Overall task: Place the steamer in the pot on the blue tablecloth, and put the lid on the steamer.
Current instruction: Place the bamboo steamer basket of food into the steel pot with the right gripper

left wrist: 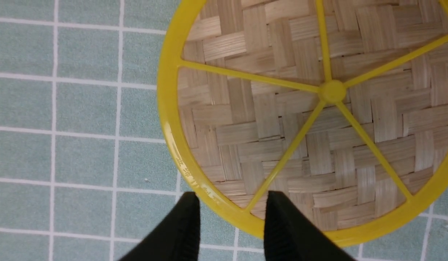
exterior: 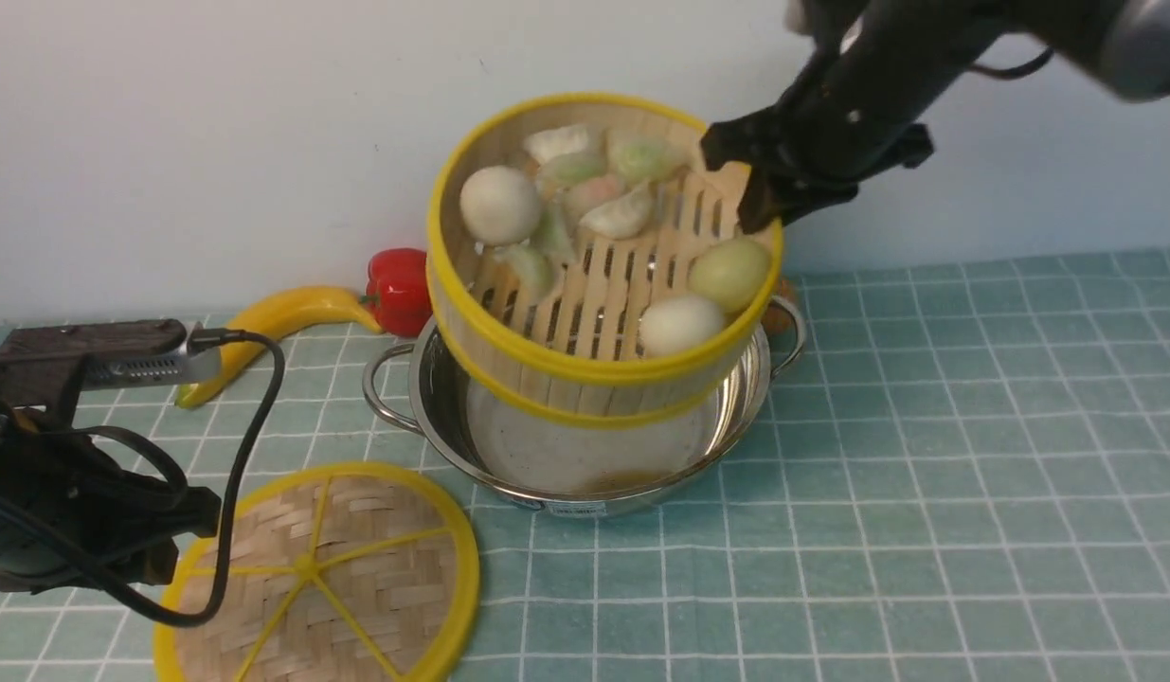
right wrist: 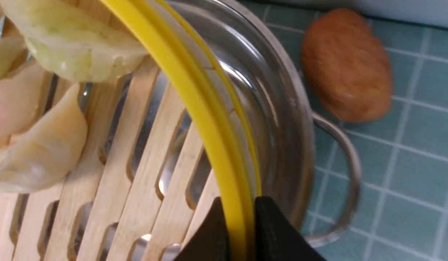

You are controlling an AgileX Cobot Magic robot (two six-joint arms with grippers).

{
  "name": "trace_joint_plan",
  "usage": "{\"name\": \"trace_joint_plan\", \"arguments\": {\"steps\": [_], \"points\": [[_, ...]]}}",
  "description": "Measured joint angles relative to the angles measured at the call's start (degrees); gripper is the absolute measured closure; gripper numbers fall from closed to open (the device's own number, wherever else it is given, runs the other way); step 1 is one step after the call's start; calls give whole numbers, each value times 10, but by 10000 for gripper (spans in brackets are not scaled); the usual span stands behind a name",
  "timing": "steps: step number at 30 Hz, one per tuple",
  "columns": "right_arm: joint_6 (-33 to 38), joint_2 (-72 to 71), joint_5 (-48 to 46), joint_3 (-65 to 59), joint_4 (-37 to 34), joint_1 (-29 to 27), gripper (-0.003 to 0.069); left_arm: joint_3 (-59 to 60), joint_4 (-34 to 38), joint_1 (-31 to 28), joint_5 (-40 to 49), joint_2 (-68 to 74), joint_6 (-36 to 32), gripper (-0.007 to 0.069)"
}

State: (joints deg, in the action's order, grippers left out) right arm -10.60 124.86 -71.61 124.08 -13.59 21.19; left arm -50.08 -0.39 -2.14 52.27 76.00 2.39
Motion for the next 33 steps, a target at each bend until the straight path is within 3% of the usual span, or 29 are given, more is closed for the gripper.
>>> {"name": "trace_joint_plan", "arguments": {"steps": [10, 33], "points": [[-12, 120, -4, 79, 18, 12, 578, 0, 0, 0, -15, 0, 0, 382], [-17, 165, -4, 88, 32, 13, 572, 0, 4, 0, -34, 0, 0, 382]]}}
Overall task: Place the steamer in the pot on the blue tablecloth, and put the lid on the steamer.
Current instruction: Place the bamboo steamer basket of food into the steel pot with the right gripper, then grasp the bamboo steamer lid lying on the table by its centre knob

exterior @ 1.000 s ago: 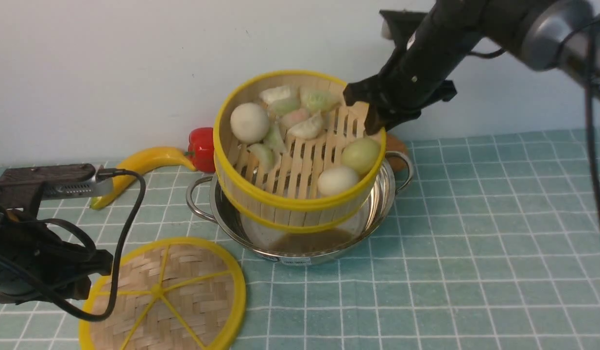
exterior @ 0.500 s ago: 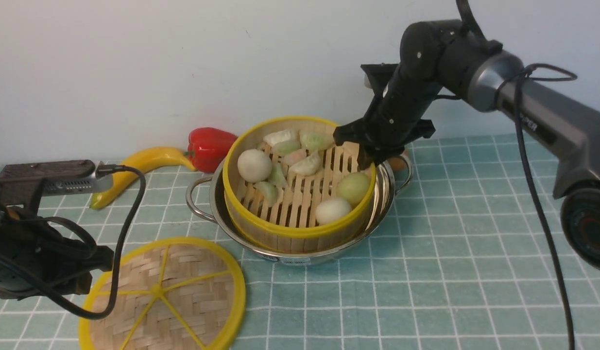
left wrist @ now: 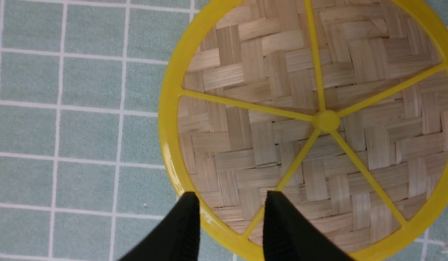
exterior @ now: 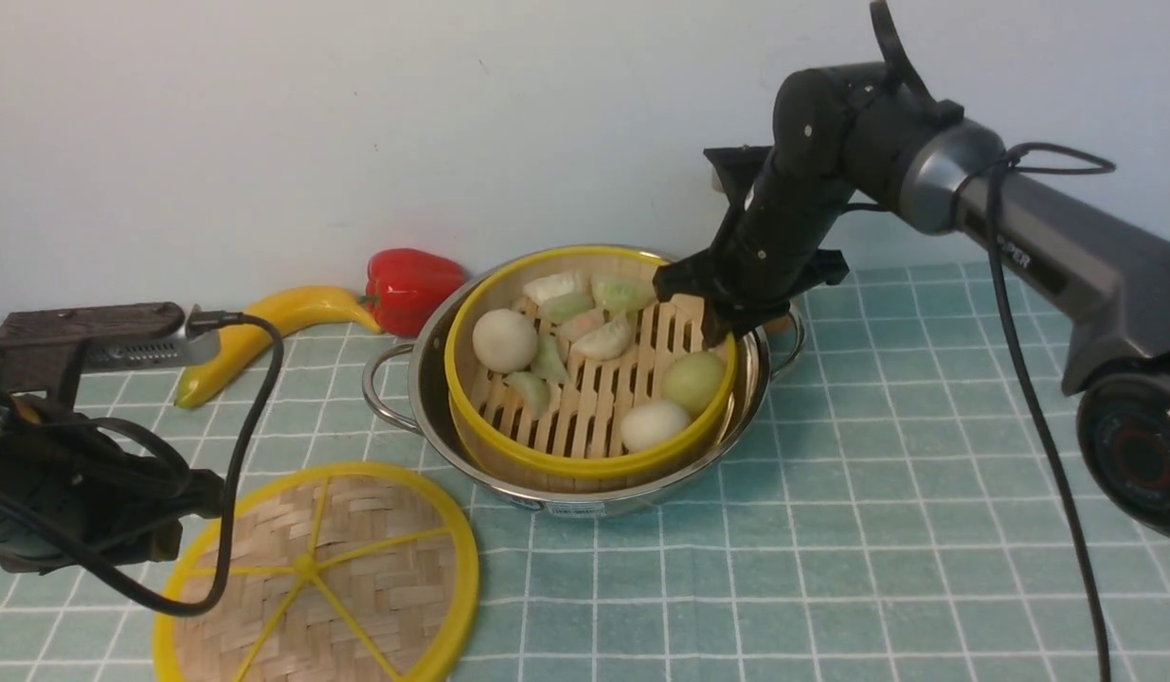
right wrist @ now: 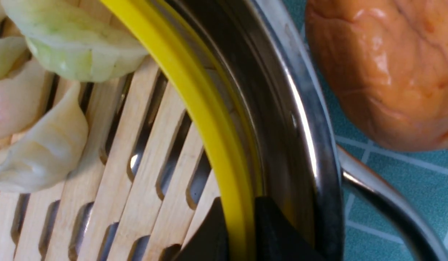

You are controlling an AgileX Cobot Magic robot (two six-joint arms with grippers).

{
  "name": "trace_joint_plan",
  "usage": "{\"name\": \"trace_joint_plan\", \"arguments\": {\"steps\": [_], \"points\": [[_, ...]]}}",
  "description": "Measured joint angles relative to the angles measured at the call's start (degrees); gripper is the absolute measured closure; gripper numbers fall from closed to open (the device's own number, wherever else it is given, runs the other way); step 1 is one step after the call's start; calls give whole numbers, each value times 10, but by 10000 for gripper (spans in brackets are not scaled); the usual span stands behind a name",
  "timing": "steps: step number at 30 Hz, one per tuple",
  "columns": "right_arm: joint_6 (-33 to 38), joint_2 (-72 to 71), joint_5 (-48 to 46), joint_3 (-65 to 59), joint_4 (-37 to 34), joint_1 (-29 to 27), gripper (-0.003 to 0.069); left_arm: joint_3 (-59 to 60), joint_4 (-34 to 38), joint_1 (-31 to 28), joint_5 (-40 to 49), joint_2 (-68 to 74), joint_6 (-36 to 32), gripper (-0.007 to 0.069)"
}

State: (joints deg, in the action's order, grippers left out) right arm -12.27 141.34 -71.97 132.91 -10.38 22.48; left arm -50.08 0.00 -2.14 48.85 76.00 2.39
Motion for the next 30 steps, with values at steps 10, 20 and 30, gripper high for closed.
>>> {"name": "trace_joint_plan", "arguments": {"steps": [10, 20, 30], "points": [[-4, -1, 6, 2, -27, -1, 385, 0, 77, 0, -40, 0, -56, 382], [-4, -47, 8, 2, -50, -1, 281, 0, 113, 0, -73, 8, -78, 382], [28, -234, 14, 4, -59, -1, 277, 0, 196, 0, -77, 123, -133, 382]]}}
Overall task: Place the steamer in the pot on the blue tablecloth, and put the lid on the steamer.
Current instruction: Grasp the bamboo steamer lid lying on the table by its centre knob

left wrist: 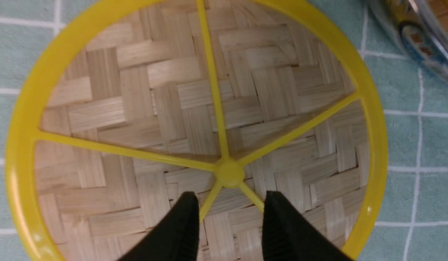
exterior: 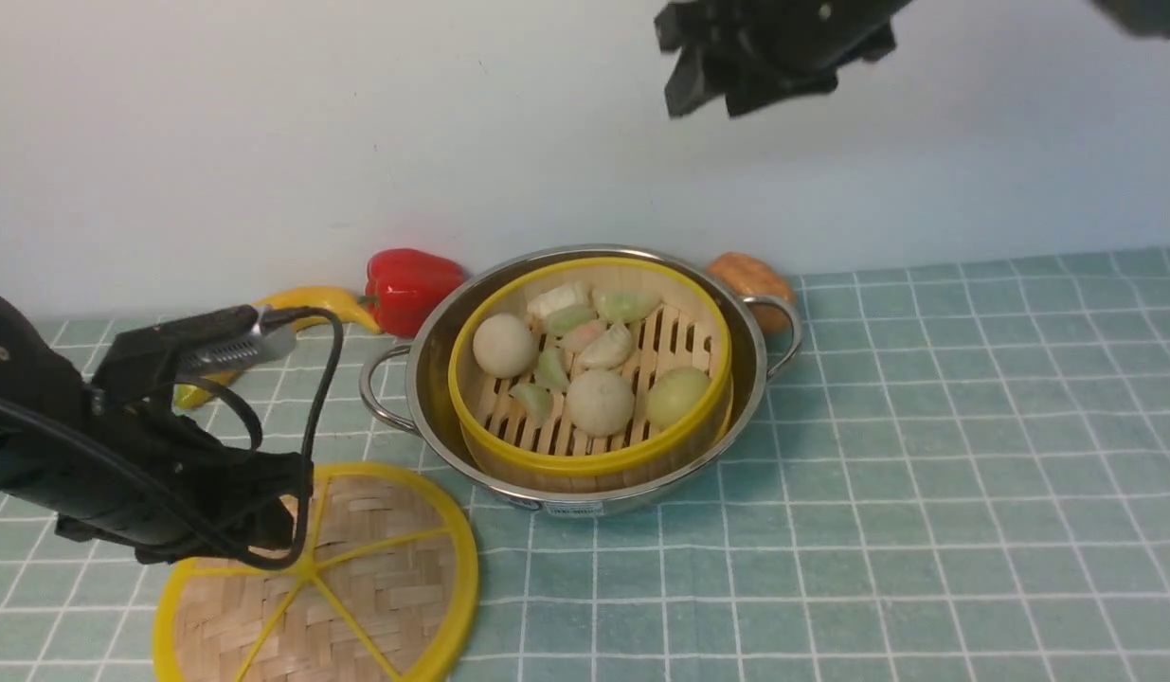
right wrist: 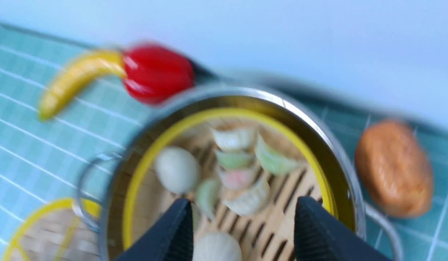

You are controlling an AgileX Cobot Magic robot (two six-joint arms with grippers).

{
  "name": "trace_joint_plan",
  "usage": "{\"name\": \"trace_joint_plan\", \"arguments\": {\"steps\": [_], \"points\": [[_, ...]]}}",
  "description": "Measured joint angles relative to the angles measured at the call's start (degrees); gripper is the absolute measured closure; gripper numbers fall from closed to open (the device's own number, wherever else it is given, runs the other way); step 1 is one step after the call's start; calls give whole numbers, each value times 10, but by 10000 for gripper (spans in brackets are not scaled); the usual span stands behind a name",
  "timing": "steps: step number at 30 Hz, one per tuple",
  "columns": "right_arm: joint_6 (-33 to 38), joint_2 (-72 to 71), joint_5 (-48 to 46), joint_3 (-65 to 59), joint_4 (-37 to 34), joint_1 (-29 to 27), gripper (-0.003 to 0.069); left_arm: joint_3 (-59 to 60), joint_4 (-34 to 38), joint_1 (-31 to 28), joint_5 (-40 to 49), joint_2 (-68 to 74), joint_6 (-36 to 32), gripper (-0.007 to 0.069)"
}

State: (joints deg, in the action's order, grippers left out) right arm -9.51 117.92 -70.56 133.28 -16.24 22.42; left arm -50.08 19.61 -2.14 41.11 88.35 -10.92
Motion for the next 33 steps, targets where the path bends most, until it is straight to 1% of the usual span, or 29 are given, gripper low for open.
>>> {"name": "trace_joint_plan", "arguments": {"steps": [6, 14, 15, 19, 20, 21, 22, 24, 25, 26, 27, 29, 31, 33], "points": [[8, -93, 0, 0, 0, 0, 277, 0, 13, 0, -4, 63, -12, 382], [33, -187, -1, 0, 0, 0, 279, 0, 35, 0, -11, 77, -13, 391], [35, -195, -1, 0, 0, 0, 279, 0, 35, 0, -11, 77, -13, 404], [38, -217, -1, 1, 3, 0, 279, 0, 37, 0, -11, 77, -14, 523], [38, -222, -1, 1, 7, 0, 279, 0, 36, 0, -11, 77, -14, 537], [38, -227, -1, 1, 13, 0, 279, -1, 34, 0, -8, 77, -14, 575], [38, -232, -1, 1, 19, 0, 279, -5, 25, 0, -4, 77, -13, 615], [38, -242, -1, -1, 34, 0, 279, -17, 0, 0, 12, 77, -9, 643], [39, -246, -1, -2, 41, 0, 279, -22, -12, 0, 20, 77, -6, 646], [40, -260, -1, -8, 57, 0, 279, -36, -43, -2, 43, 73, 12, 648], [40, -264, -1, -13, 66, 0, 279, -36, -49, -2, 43, 73, 12, 648], [40, -301, -1, -45, 110, 0, 279, -72, -125, -8, 91, 56, 65, 648], [40, -336, -1, -84, 145, 0, 281, -102, -187, -9, 123, 35, 102, 648], [40, -371, -1, -128, 171, 0, 280, -126, -227, -9, 142, 17, 126, 648]]}}
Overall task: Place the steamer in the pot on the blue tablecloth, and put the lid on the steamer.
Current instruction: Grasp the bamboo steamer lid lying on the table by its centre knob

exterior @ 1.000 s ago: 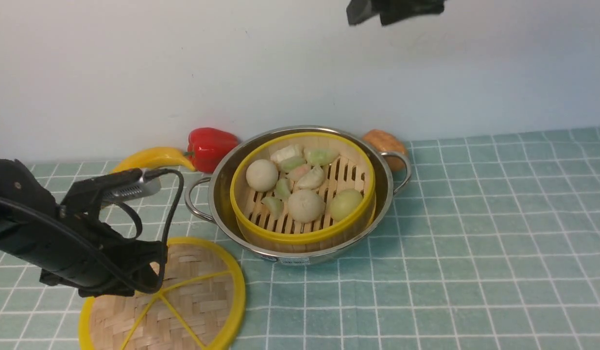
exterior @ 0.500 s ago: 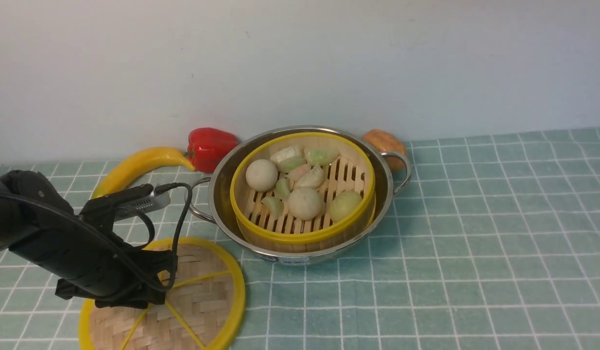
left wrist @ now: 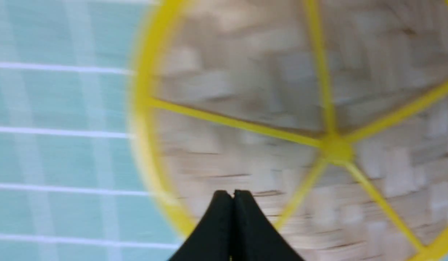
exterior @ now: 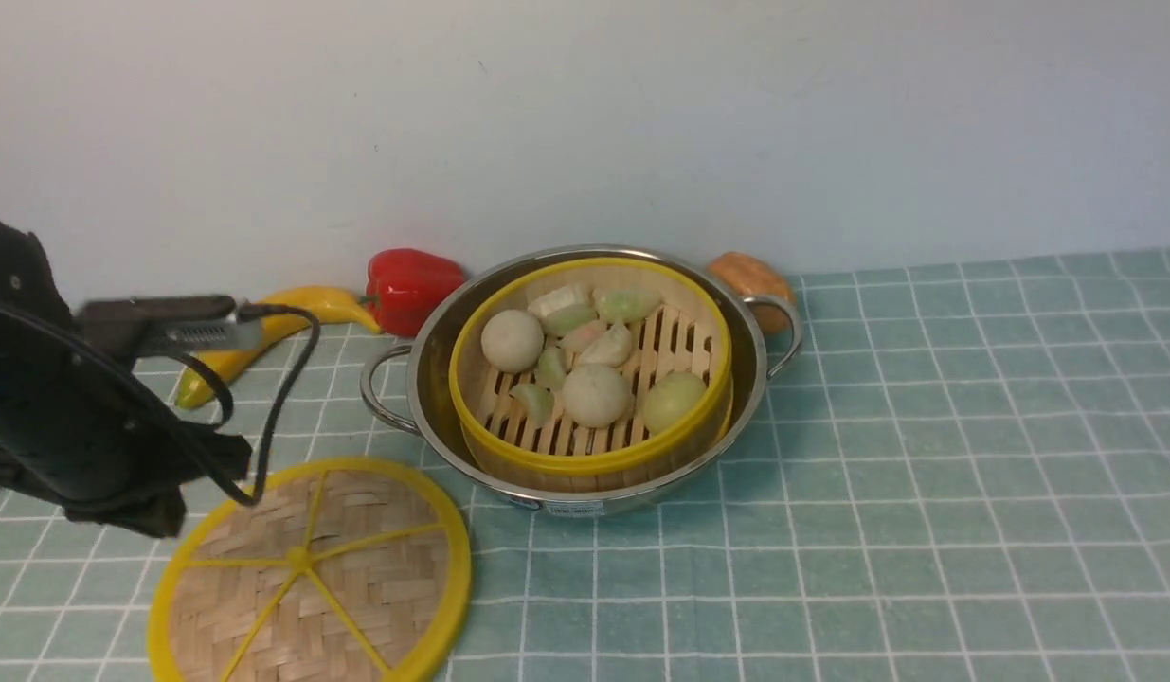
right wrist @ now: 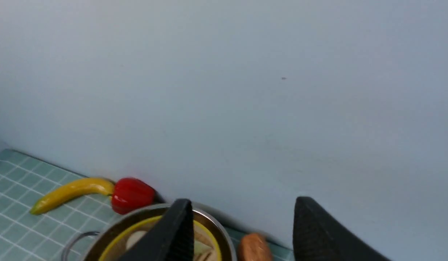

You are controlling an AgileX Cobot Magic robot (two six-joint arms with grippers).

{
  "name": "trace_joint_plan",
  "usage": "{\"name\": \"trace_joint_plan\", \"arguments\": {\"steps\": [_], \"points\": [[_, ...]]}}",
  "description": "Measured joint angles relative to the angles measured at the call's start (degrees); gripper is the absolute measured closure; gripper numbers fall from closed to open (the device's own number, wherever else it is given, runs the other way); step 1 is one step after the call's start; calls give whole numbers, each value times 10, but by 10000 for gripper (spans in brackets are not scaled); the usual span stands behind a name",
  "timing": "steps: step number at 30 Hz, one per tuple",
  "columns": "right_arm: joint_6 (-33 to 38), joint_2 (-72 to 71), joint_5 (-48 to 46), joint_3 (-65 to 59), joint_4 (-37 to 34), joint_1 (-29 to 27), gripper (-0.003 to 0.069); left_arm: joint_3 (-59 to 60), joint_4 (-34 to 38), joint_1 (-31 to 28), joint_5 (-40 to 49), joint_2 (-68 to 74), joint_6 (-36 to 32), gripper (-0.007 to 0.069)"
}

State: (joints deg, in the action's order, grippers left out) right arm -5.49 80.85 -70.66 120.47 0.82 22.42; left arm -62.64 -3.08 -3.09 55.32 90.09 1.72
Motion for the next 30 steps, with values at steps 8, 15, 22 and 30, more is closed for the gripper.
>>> {"name": "trace_joint_plan", "arguments": {"steps": [8, 15, 22, 30], "points": [[-1, -125, 0, -210, 48, 0, 280, -50, 26, 0, 22, -45, 1, 648], [-13, -151, -3, -292, 53, 0, 280, -50, 121, 0, 38, 0, -55, 648], [-28, -151, -2, -298, 53, 0, 280, -50, 170, 0, 27, 83, -82, 634], [-30, -151, -2, -298, 52, 0, 280, -50, 192, 0, 26, 138, -87, 487]]}}
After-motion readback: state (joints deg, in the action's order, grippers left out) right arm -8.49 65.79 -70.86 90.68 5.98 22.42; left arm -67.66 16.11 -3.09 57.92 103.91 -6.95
